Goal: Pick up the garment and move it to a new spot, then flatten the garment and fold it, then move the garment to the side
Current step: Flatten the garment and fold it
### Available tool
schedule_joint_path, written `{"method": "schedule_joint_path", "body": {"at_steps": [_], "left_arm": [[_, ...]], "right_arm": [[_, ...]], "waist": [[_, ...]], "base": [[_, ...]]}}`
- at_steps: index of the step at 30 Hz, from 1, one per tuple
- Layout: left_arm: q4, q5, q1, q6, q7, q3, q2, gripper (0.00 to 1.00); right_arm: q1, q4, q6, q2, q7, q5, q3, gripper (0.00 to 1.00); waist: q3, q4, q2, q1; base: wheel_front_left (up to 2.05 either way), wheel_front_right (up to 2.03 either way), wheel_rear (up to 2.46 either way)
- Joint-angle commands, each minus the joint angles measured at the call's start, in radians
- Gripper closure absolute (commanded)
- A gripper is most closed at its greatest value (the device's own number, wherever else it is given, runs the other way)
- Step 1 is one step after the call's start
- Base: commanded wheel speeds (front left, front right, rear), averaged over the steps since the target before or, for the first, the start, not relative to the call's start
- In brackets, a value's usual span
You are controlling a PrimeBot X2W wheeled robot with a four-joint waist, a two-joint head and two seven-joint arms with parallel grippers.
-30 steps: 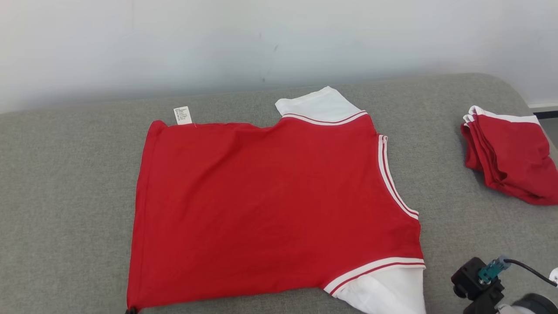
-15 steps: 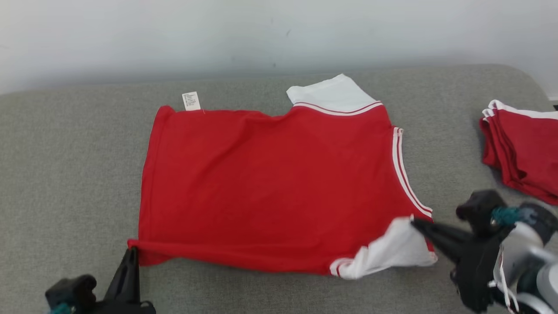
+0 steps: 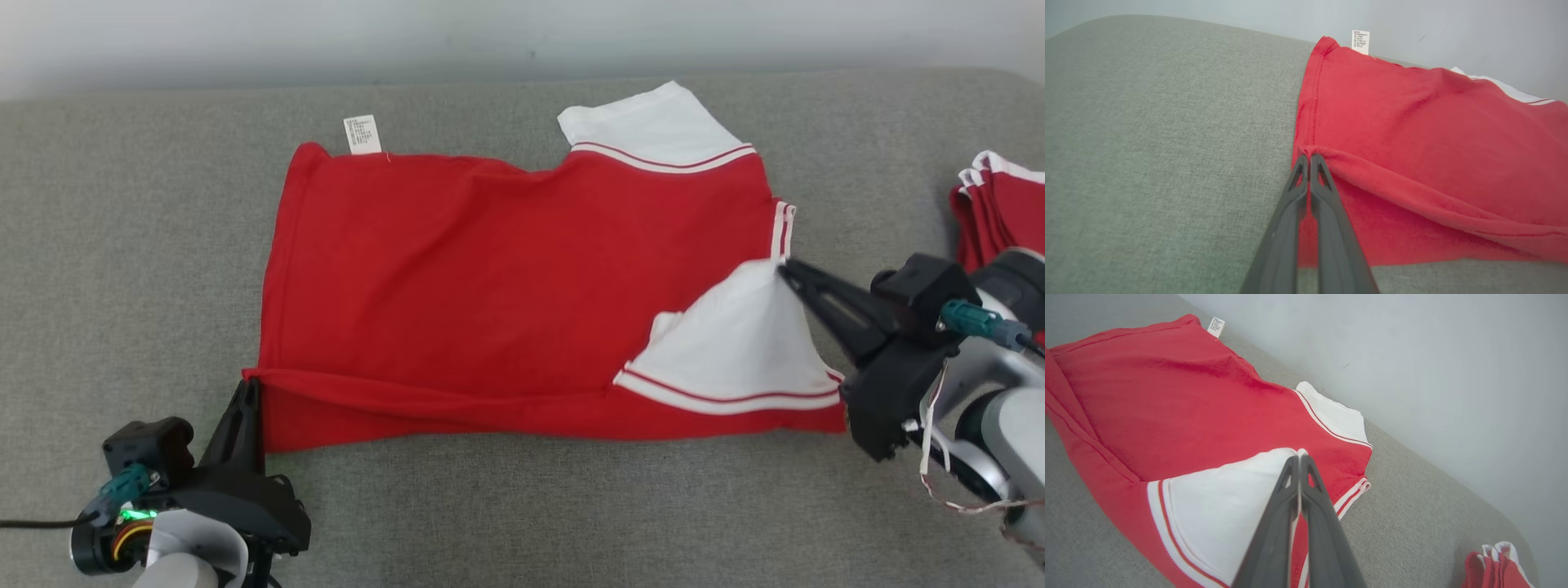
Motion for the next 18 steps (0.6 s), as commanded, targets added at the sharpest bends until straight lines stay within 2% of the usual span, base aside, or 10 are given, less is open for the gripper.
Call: {"method": "schedule_joint_path", "body": {"at_steps": [1, 3, 6, 14, 18], "left_arm": [[0.013, 0.008, -0.018, -0.004, 0.004, -0.005, -0.005, 1.00], [0.046, 0.014, -0.045, -0.008, 0.012, -0.016, -0.010, 1.00], [0.066, 0.014, -0.060, -0.014, 0.014, -0.020, -0.010, 1.00], [0.090, 0.017, -0.085, -0.031, 0.001, -0.027, -0.014, 1.00], [0.094, 0.031, -0.112, -0.037, 0.009, -0.044, -0.012, 1.00]], "right_arm": [[-0.028, 0.019, -0.003, 0.012, -0.030, -0.022, -0.003, 1.00], [-0.074, 0.080, -0.003, 0.032, -0.097, -0.078, -0.014, 1.00], [-0.100, 0.119, -0.003, 0.053, -0.138, -0.114, -0.044, 1.00], [-0.126, 0.186, -0.003, 0.092, -0.166, -0.153, -0.046, 1.00], [-0.140, 0.223, -0.003, 0.114, -0.188, -0.178, -0.092, 1.00]], "waist": [[0.020, 0.009, -0.0001, -0.0002], [0.033, 0.016, -0.0001, -0.0002], [0.038, 0.020, -0.0001, -0.0002], [0.045, 0.028, -0.0001, -0.0002], [0.050, 0.034, -0.0001, -0.0002]], "base": [[0.00, 0.00, 0.00], [0.00, 0.00, 0.00], [0.00, 0.00, 0.00], [0.00, 0.00, 0.00], [0.00, 0.00, 0.00]]}}
